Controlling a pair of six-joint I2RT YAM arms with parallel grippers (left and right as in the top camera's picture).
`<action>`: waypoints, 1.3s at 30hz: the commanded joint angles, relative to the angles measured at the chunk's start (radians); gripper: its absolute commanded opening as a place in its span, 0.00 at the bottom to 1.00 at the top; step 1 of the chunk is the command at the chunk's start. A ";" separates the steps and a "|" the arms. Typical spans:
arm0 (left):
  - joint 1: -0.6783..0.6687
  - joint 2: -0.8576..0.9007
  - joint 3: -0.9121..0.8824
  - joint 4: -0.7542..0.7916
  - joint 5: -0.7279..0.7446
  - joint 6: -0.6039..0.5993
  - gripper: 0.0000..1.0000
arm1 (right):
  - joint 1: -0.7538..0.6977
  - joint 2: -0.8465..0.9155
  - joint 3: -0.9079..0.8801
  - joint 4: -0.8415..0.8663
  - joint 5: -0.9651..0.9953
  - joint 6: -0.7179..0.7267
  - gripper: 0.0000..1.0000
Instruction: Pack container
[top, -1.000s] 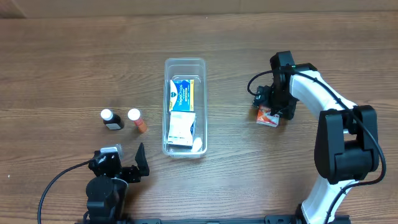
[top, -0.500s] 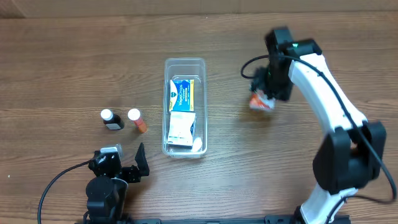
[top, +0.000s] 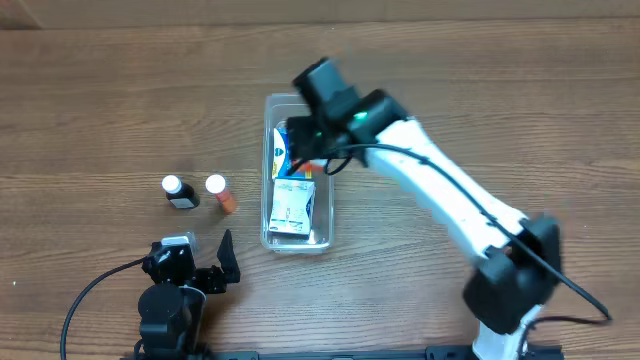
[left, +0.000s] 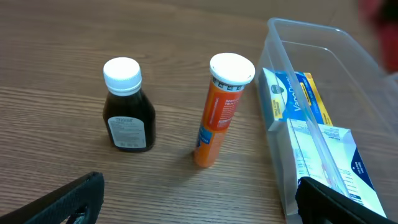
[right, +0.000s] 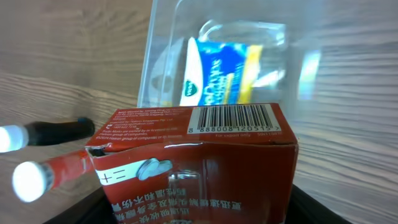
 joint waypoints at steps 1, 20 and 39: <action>0.005 -0.008 -0.002 -0.001 0.011 0.019 1.00 | 0.033 0.089 0.000 0.061 0.003 0.037 0.70; 0.005 -0.008 -0.002 -0.001 0.011 0.019 1.00 | -0.074 -0.202 0.142 -0.080 0.190 -0.015 1.00; 0.005 -0.008 0.007 0.147 -0.028 0.037 1.00 | -0.790 -0.275 0.139 -0.290 -0.137 -0.075 1.00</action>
